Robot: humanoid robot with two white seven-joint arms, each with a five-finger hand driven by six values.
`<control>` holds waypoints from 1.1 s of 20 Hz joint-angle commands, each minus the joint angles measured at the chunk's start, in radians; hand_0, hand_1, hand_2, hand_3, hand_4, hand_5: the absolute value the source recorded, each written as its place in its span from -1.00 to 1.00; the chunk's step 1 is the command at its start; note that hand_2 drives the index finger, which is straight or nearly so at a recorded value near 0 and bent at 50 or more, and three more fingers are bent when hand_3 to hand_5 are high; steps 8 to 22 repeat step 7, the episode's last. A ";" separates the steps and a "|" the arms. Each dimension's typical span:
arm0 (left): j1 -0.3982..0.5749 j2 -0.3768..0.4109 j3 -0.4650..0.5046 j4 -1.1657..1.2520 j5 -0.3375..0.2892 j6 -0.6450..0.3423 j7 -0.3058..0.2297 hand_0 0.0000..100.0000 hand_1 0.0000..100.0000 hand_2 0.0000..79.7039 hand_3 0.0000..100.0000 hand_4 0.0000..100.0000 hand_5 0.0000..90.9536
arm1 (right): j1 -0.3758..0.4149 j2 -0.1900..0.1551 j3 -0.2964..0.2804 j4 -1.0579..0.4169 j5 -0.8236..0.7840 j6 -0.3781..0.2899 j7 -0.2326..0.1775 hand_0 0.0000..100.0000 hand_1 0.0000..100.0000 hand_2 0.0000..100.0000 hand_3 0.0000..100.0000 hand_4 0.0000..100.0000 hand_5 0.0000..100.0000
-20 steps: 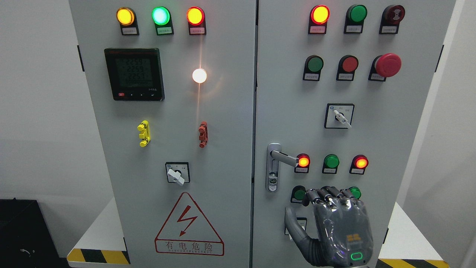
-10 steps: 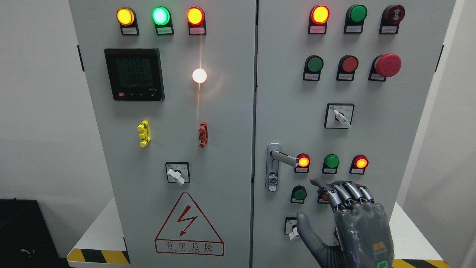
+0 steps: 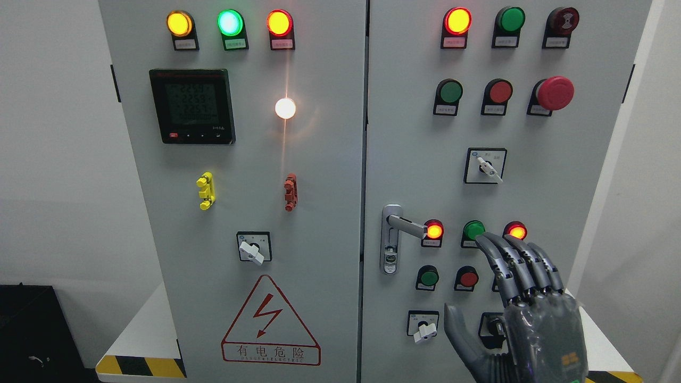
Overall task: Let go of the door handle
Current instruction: 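Open the right hand fingers and pull the hand away from the handle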
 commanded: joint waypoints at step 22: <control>0.017 0.000 0.000 0.000 -0.001 -0.001 0.000 -0.76 0.11 -1.00 -1.00 -1.00 -1.00 | 0.003 0.003 -0.065 -0.008 -0.057 0.003 0.008 0.06 -0.50 -0.76 -0.75 -0.69 -0.75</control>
